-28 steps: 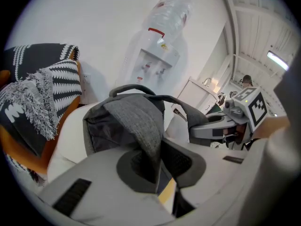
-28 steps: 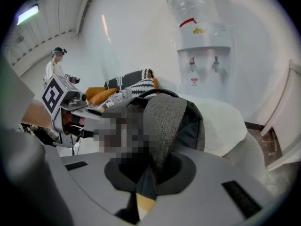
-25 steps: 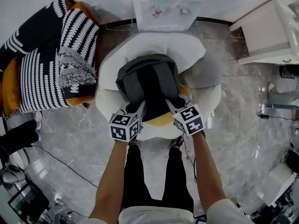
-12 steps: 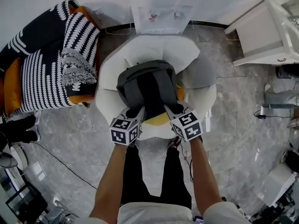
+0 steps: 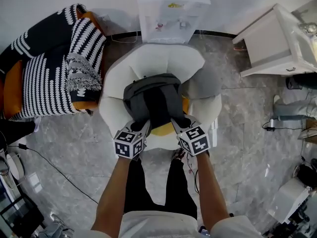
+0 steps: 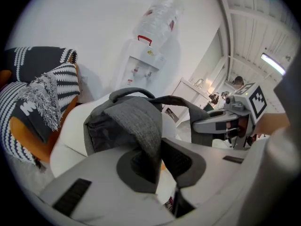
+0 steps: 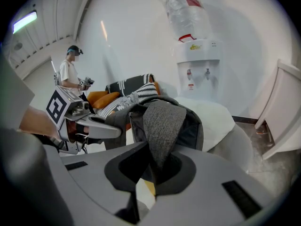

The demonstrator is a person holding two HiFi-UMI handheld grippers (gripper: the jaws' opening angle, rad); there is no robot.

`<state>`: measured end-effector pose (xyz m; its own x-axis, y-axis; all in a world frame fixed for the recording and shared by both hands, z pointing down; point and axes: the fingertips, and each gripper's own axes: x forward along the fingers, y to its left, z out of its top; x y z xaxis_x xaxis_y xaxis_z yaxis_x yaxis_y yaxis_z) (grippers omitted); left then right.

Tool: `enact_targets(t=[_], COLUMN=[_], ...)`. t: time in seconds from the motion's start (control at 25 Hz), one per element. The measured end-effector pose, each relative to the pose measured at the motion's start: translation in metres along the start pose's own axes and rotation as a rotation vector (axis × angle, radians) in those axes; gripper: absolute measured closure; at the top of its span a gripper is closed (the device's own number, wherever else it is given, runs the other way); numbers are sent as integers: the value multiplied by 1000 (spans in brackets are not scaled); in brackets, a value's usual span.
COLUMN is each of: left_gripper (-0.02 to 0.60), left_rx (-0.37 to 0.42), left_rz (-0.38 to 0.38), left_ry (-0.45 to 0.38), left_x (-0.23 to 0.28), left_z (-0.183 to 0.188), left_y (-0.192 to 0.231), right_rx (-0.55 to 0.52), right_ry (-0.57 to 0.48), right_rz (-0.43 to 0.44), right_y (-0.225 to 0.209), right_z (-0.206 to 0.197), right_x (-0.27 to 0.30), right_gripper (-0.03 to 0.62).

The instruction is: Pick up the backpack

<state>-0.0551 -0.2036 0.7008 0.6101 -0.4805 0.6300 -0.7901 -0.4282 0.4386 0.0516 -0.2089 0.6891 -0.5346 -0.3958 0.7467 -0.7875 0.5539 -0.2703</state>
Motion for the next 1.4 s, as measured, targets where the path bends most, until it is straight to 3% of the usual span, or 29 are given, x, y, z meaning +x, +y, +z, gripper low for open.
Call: enact_targets(t=[0.68, 1.4], left_gripper=[525, 525], left_rx=[51, 0], left_rz=[-20, -18], left_ry=[22, -5], left_x=[-42, -69], left_z=[6, 22], left_y=[-35, -58], right_rx=[33, 90], right_ry=[13, -21], right_rz=[-16, 24], right_y=[20, 39], right_z=[-6, 11], right_x=[-50, -89], right_gripper=[560, 560])
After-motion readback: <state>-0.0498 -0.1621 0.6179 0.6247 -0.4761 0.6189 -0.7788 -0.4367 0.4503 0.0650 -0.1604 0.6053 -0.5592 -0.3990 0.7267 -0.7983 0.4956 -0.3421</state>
